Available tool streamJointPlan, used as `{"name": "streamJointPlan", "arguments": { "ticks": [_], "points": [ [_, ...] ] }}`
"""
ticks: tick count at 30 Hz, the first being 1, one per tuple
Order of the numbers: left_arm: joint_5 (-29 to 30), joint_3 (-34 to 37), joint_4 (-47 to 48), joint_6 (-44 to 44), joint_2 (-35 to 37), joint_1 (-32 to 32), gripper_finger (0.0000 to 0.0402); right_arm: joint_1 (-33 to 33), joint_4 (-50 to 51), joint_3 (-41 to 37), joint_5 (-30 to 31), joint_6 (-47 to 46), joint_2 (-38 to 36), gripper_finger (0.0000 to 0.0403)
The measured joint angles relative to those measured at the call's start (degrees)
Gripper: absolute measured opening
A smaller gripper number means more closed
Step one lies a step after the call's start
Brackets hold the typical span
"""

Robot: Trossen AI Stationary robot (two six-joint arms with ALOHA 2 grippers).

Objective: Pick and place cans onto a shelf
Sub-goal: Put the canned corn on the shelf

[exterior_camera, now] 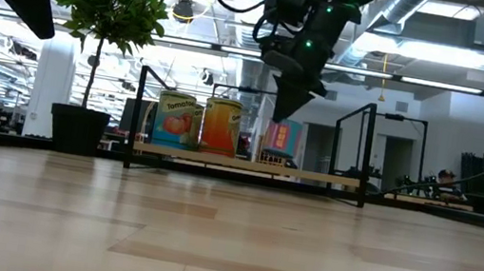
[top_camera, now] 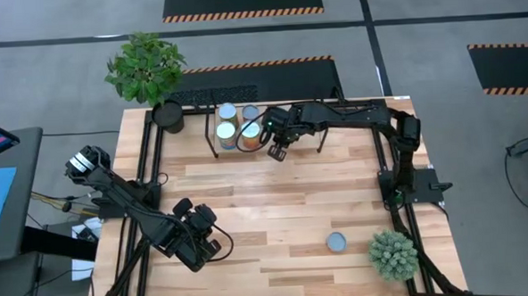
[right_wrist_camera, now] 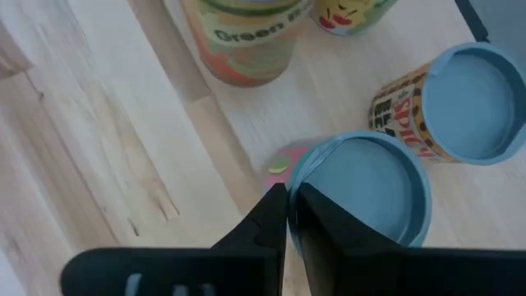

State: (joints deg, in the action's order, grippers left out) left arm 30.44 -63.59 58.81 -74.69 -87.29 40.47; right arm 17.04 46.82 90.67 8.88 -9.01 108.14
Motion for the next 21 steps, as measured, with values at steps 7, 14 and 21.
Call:
{"name": "streamJointPlan", "arguments": {
  "ticks": [7, 14, 21],
  "points": [
    [0.0, 0.02, -0.02, -0.04, 0.0, 0.0, 0.0, -0.01, -1.83, 0.0, -0.09, -0.57, 0.0, 0.0051],
    [0.0, 0.0, -0.04, -0.05, 0.0, 0.0, 0.0, 0.32, -1.83, 0.0, -0.12, -0.56, 0.0, 0.0052],
    [-0.01, 0.01, -0.07, -0.07, 0.0, 0.0, 0.0, 1.18, -1.68, 0.0, -1.72, -0.58, 0.0, 0.0052]
  ]
}}
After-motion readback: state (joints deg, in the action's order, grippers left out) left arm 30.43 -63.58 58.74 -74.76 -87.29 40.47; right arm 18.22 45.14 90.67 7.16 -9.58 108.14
